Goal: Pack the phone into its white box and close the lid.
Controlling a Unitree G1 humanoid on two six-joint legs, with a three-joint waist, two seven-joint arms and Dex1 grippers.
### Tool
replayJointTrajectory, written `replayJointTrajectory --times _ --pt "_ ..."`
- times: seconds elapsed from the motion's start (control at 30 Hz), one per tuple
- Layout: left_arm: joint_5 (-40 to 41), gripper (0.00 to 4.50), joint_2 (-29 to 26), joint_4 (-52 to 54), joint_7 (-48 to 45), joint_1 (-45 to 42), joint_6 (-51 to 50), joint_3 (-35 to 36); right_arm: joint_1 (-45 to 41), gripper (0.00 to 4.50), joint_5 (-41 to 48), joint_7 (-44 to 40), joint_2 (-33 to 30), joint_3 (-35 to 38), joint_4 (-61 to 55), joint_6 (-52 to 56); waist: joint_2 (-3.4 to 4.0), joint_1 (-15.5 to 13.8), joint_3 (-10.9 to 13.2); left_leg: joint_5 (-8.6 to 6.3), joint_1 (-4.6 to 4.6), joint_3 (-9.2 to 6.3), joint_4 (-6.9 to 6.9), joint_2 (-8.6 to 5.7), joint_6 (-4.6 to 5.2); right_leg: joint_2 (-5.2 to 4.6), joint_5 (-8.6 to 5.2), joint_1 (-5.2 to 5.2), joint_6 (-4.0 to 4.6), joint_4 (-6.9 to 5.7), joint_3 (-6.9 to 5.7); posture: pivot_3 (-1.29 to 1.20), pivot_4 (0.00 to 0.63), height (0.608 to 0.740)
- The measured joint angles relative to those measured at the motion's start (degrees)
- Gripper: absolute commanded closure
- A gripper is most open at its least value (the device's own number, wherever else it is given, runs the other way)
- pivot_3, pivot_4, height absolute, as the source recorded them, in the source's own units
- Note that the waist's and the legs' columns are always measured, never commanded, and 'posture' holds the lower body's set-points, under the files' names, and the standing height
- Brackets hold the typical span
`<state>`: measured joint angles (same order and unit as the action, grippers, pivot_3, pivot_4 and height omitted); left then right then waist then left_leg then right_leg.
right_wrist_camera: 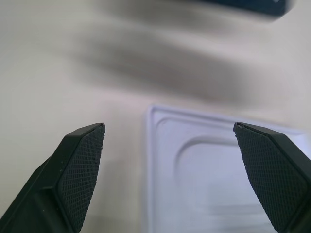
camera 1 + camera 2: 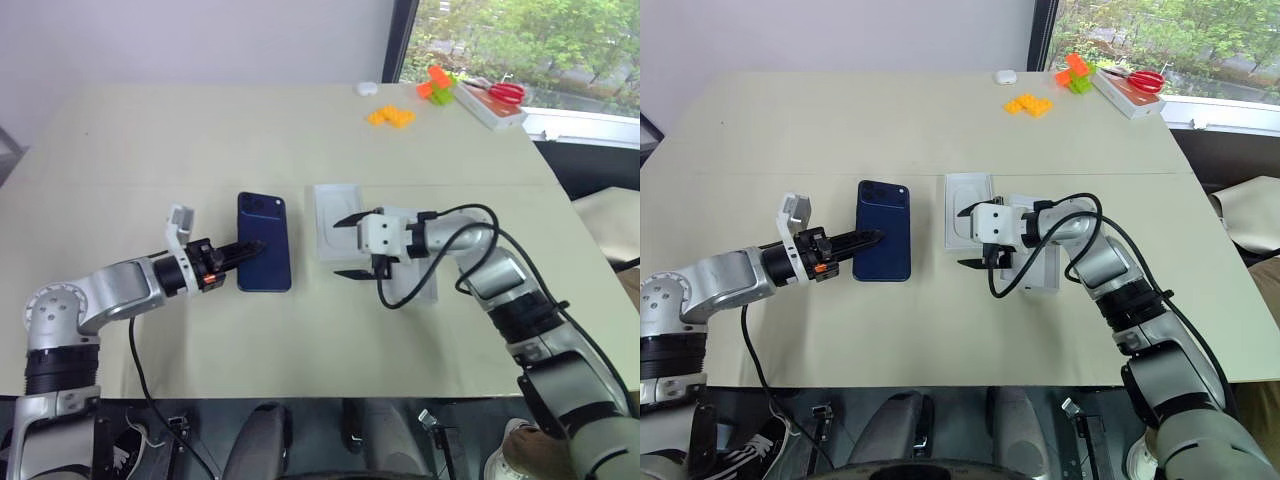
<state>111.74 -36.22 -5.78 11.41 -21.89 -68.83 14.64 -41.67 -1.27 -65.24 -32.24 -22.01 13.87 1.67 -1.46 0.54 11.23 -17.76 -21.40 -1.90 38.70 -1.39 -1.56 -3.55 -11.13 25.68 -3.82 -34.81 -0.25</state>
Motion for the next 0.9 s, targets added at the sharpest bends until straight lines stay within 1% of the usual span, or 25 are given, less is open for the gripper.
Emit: replayJointTrajectory --times 0.1,0.17,0.33,0.5,0.53,0.6,0.67,0.7,0.77,0.8,0.83,0.9 --pt "0.0 4.50 0.9 1.1 0.9 1.0 0.8 0.0 -2.0 0.07 0.4 -3.5 1.2 -1.0 1.0 5.2 0.02 0.2 0.0 -0.04 -0.07 0.03 0.00 -0.04 0.07 -0.05 0.01 0.00 0.00 0.19 0.01 0.00 0.150 0.740" --pt "0.0 4.50 1.6 2.1 1.4 1.1 0.8 -0.3 -3.9 0.07 0.2 -4.2 2.2 -1.2 2.5 8.7 0.02 0.2 0.0 -0.04 -0.08 0.04 -0.01 -0.04 0.07 -0.05 0.03 0.00 0.01 0.26 0.01 0.00 0.150 0.740" --pt "0.0 4.50 2.0 3.1 2.4 1.1 1.7 -0.3 -5.7 0.07 -0.6 -4.5 3.7 -1.4 5.7 10.7 0.02 0.1 0.0 -0.04 -0.07 0.03 -0.16 -0.03 0.06 -0.03 0.03 0.00 0.01 0.36 0.00 0.00 0.150 0.740" --pt "0.0 4.50 2.7 3.2 3.6 1.1 2.2 -0.5 -6.5 0.07 -2.2 -7.8 3.0 -3.2 6.6 13.5 0.02 0.1 0.0 -0.03 -0.06 0.04 -0.34 -0.08 0.06 -0.06 0.05 0.00 0.00 0.50 -0.01 0.00 0.150 0.740" --pt "0.0 4.50 2.7 3.2 3.8 1.1 2.2 -0.5 -6.9 0.28 -2.5 -8.2 3.0 -3.4 6.6 13.8 0.02 0.1 0.0 -0.03 -0.05 0.04 -0.39 -0.08 0.05 -0.07 0.05 0.01 0.00 0.50 0.00 0.00 0.150 0.740" --pt "0.0 4.50 2.8 3.2 3.9 1.1 2.3 -0.5 -7.6 0.87 -3.1 -8.4 3.0 -3.6 7.0 14.4 0.02 0.1 0.0 -0.03 -0.03 0.04 -0.45 -0.08 0.05 -0.07 0.05 0.03 0.00 0.50 0.00 0.00 0.150 0.740" --pt "0.0 4.50 3.1 3.2 4.1 1.1 2.4 -0.6 -8.3 1.86 -3.8 -8.2 3.0 -3.7 7.7 14.5 0.01 0.1 0.0 -0.02 -0.03 0.04 -0.47 -0.08 0.04 -0.06 0.05 0.05 0.00 0.50 -0.01 0.00 0.150 0.740" --pt "0.0 4.50 3.2 3.2 4.1 1.1 2.4 -0.6 -8.4 2.28 -3.9 -8.1 3.1 -3.6 7.8 14.7 0.01 0.1 0.0 -0.02 -0.03 0.04 -0.47 -0.08 0.04 -0.06 0.05 0.05 0.00 0.50 -0.01 0.00 0.150 0.740" --pt "0.0 4.50 3.1 3.3 4.1 1.1 2.6 -0.7 -8.5 3.48 -4.1 -8.2 3.1 -3.4 7.7 15.1 0.00 0.1 0.0 -0.02 -0.03 0.05 -0.47 -0.08 0.04 -0.06 0.05 0.04 0.00 0.50 -0.01 0.00 0.150 0.740" --pt "0.0 4.50 3.1 3.3 4.1 1.2 2.7 -0.7 -8.5 3.83 -4.2 -8.2 3.0 -3.2 7.5 15.0 0.00 0.1 0.0 -0.02 -0.03 0.05 -0.47 -0.08 0.04 -0.06 0.05 0.04 0.00 0.50 -0.01 0.00 0.150 0.740" --pt "0.0 4.50 3.1 3.3 4.1 1.3 2.8 -0.7 -8.5 3.92 -4.2 -8.0 3.0 -3.2 7.1 15.2 -0.03 0.2 0.0 -0.02 -0.01 0.08 -0.46 -0.08 0.04 -0.06 0.05 0.04 0.00 0.49 -0.01 0.00 0.150 0.740" --pt "0.0 4.50 3.1 3.4 4.1 1.5 2.8 -1.0 -8.1 3.92 -4.2 -7.8 3.1 -3.2 6.3 15.6 -0.03 0.3 0.0 0.00 0.01 0.09 -0.46 -0.07 0.00 -0.05 0.06 0.04 0.01 0.47 0.00 0.00 0.150 0.740"
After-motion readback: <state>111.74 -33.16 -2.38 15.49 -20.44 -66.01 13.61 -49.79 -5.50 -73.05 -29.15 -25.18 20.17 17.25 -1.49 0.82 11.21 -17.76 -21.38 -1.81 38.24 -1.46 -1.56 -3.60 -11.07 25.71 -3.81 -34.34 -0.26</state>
